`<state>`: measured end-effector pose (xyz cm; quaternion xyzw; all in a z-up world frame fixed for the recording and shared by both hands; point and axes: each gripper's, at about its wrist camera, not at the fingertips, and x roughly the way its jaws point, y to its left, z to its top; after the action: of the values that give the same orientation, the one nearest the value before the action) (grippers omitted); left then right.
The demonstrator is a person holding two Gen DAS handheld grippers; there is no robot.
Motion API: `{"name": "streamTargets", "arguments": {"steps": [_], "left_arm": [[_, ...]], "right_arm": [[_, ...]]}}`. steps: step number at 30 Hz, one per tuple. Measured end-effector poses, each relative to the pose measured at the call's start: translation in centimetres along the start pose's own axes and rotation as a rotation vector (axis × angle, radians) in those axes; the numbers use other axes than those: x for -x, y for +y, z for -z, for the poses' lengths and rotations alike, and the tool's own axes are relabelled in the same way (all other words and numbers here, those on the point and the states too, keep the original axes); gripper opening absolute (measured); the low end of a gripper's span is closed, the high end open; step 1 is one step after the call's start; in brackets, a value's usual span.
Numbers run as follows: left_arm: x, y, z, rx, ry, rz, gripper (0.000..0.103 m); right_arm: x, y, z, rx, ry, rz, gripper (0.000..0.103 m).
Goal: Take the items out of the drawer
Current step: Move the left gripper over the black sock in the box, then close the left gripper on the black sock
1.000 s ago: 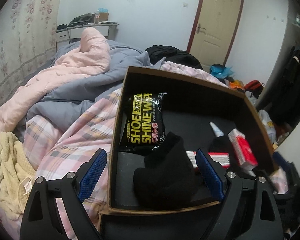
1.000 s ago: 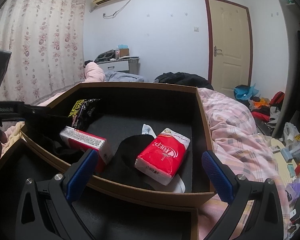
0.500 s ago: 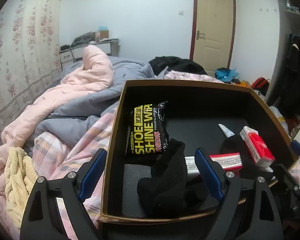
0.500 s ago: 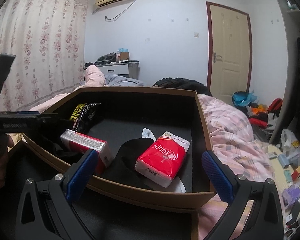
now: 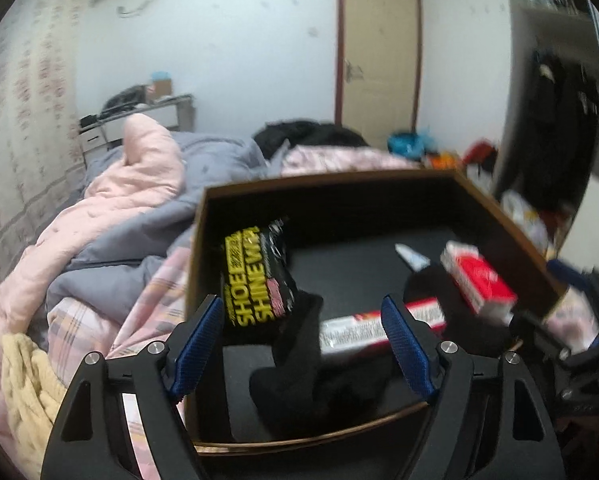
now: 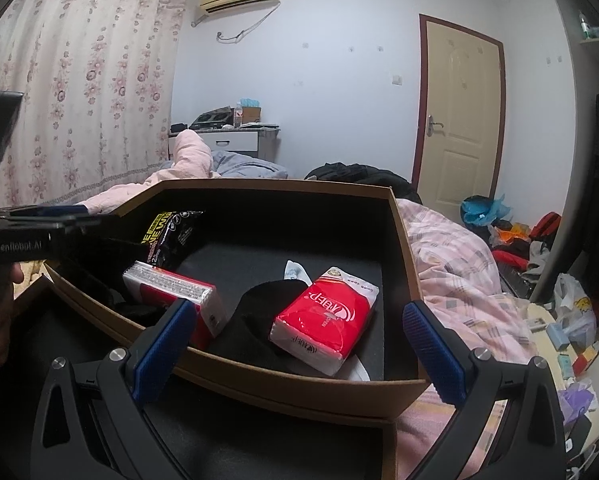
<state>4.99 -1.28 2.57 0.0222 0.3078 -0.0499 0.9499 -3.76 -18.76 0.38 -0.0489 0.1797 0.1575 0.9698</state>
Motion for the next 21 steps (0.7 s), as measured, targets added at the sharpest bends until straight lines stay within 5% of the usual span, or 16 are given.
{"name": "streamTargets", "arguments": {"steps": [4,10,21], "left_arm": [[-3.0,-0.5,0.5,-0.003,0.175,0.034,0.04],[-2.7,1.2,0.9,0.124,0.192,0.11,0.013],[2.8,2.7,0.2,0.226,0.026,0.103,0.008]], "right_arm": [[0.0,0.3,-0.1,0.004,0.003,-0.005,0.102],[-0.2,0.3,0.0,0.002,0.015,-0.013,0.102],[-0.2,0.2,0.0,-0.009,0.015,-0.029,0.102]]}}
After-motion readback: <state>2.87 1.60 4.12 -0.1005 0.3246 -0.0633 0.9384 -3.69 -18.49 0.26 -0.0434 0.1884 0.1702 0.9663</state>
